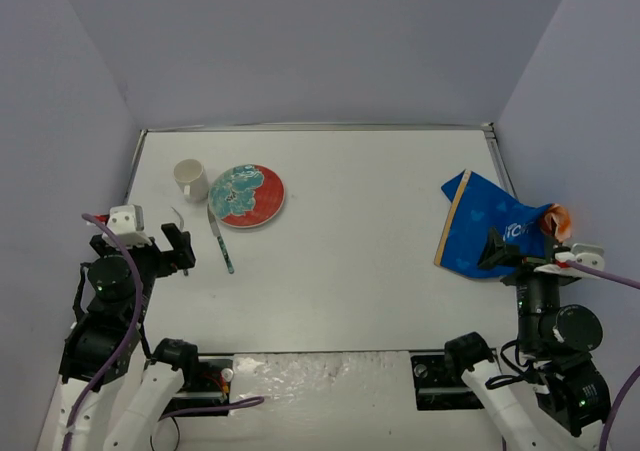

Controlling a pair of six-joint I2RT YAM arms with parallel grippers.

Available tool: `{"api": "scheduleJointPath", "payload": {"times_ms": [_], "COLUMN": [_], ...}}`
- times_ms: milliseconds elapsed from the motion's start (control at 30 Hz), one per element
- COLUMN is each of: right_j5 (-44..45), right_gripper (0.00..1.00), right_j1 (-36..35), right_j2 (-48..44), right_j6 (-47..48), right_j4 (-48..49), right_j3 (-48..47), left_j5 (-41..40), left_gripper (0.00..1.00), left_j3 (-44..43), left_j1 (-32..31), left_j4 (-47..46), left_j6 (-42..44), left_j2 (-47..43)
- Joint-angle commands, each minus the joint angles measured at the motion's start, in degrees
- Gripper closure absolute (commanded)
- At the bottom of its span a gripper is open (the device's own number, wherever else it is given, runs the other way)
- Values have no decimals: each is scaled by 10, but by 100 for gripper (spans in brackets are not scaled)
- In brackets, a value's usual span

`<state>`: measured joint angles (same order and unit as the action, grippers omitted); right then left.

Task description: Set the dinner table for one person

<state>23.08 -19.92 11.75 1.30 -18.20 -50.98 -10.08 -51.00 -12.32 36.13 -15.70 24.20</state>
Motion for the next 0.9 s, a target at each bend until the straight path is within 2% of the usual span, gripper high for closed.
{"api": "scheduleJointPath", "payload": {"times_ms": [0, 100, 200, 467, 567, 667, 733, 767, 867], "right_j5": [-50, -125, -139, -14, 44, 64, 52, 36, -58], "right_gripper": [0, 0, 0, 0, 0, 0, 0, 0, 0], "right_j1": [-3, -3, -3, -4, -1, 7, 27, 41, 123], "right_j2": [39, 80, 123, 294, 382, 469, 553, 562, 655], "right_j6": [-8, -33, -67, -148, -191, -217, -226, -229, -256], "right_j4": [19, 5, 7, 8, -6, -30, -40, -41, -38], "right_j3": [10, 19, 24, -2, -25, -46, -61, -66, -80], "left_j5": [9, 13, 15, 42, 58, 67, 73, 74, 93], "left_gripper": [3, 3, 3, 3, 3, 3, 3, 3, 3], "left_j3": [-18, -26, -40, -99, -122, -149, -162, -170, -187], "left_j1": [-1, -1, -1, -1, -1, -1, -1, -1, -1], "left_j4": [-28, -29, -27, -1, -1, -8, -6, -4, -3], "left_j6": [1, -5, -14, -28, -23, -15, -5, -3, -4], "left_j2": [29, 46, 63, 138, 161, 179, 188, 191, 196]}}
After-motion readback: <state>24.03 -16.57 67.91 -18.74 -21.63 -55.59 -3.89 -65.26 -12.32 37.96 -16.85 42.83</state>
